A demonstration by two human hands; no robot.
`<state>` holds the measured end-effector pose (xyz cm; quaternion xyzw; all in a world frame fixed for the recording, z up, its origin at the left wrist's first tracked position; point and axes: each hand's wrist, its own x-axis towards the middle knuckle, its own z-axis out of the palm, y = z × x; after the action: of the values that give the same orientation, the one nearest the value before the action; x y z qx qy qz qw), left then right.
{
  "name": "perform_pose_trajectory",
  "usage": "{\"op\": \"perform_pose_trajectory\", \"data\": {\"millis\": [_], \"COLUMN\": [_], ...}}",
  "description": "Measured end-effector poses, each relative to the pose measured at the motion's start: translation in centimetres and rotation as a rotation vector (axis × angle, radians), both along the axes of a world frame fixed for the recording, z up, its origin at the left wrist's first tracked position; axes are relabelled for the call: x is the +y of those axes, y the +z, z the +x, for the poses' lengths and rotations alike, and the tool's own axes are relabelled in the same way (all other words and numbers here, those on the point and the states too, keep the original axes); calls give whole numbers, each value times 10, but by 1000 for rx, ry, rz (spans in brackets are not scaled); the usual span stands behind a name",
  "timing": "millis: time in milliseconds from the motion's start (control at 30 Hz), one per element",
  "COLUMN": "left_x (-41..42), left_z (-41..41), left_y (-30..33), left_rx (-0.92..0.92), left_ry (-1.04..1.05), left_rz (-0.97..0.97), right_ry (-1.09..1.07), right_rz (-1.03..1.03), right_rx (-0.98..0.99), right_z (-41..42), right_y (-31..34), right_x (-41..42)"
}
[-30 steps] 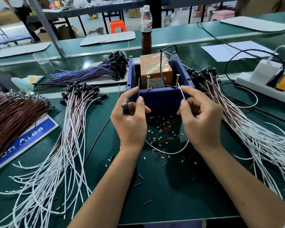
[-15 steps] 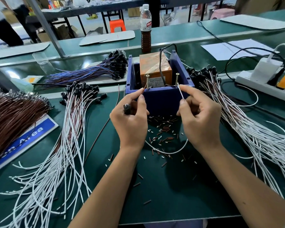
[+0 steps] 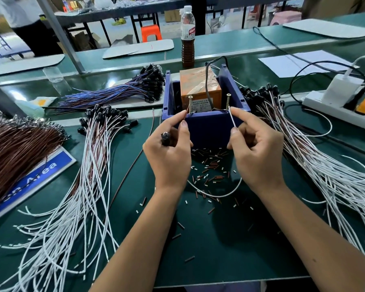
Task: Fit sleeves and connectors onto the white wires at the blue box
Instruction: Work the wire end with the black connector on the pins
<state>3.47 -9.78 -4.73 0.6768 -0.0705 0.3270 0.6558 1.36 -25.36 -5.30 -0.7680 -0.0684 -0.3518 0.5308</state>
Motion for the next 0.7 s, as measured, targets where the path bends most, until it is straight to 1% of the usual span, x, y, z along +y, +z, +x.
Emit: {"op": "perform_pose_trajectory", "data": {"millis": [100, 267, 700], "left_x": [0, 0, 0], "left_z": [1, 2, 0], "left_y": [0, 0, 3], "left_rx": [-6, -14, -25], "left_ry": [-3, 50, 54], "left_rz": [10, 112, 126], "right_ry": [1, 6, 3], "right_rz": [-1, -5, 9], "right_rx": [-2, -13, -2], "right_z": [0, 1, 0], "right_y": [0, 0, 0], "right_x": [0, 0, -1]}}
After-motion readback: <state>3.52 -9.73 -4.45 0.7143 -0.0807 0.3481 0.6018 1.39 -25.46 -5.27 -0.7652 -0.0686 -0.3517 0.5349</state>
